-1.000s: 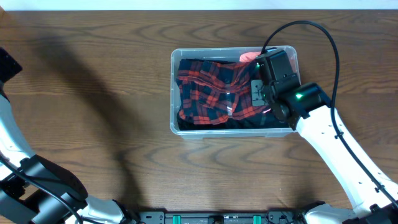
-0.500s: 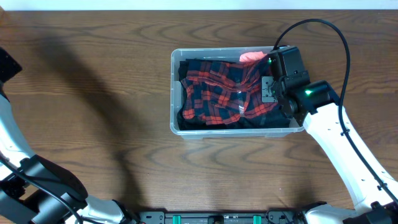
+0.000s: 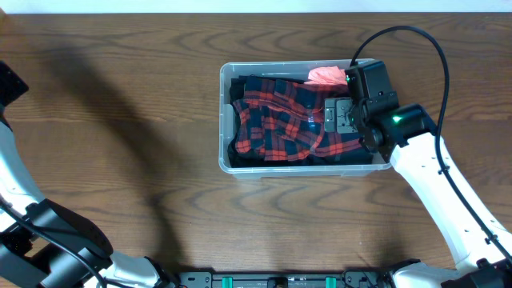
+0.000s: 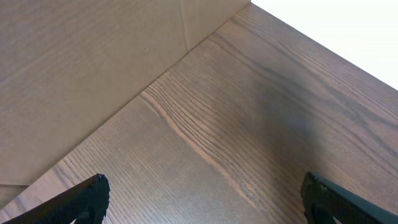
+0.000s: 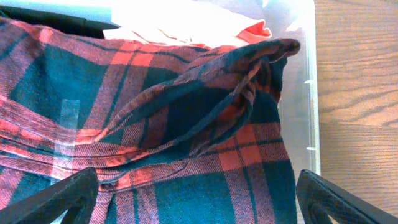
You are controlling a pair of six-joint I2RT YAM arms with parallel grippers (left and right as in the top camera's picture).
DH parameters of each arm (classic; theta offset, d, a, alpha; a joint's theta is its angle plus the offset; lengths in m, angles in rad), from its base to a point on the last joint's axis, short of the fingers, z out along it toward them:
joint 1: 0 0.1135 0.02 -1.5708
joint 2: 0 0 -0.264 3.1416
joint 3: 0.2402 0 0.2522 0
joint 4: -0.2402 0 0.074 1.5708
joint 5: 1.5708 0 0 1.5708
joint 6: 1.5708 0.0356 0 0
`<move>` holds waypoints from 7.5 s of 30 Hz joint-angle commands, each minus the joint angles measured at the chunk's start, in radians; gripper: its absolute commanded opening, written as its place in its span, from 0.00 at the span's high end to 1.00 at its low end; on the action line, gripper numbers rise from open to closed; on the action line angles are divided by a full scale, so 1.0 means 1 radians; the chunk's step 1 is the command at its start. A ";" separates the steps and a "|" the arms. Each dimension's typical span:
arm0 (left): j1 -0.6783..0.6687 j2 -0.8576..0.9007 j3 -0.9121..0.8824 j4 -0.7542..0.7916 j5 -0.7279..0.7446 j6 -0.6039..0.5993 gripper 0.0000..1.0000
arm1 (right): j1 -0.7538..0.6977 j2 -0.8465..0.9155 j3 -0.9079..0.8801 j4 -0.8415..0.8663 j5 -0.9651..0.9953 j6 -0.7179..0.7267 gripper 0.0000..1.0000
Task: Pack container
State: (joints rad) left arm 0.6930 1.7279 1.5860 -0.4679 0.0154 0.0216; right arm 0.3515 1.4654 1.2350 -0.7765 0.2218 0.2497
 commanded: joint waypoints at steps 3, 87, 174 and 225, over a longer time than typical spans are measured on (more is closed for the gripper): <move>0.003 -0.003 0.008 -0.002 -0.005 -0.012 0.02 | -0.004 -0.006 -0.014 0.030 0.002 -0.085 0.01; 0.003 -0.003 0.008 -0.002 -0.005 -0.012 0.02 | -0.114 -0.071 0.018 0.150 -0.297 -0.217 0.98; 0.003 -0.003 0.008 -0.002 -0.005 -0.012 0.02 | -0.115 -1.133 -0.531 0.184 -0.410 -0.251 0.01; 0.003 -0.003 0.008 -0.002 -0.005 -0.012 0.02 | -0.177 -1.445 -1.193 0.971 -0.386 -0.274 0.01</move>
State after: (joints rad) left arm 0.6930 1.7279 1.5860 -0.4679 0.0154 0.0216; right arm 0.2031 0.0494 0.0570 0.1921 -0.1806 -0.0116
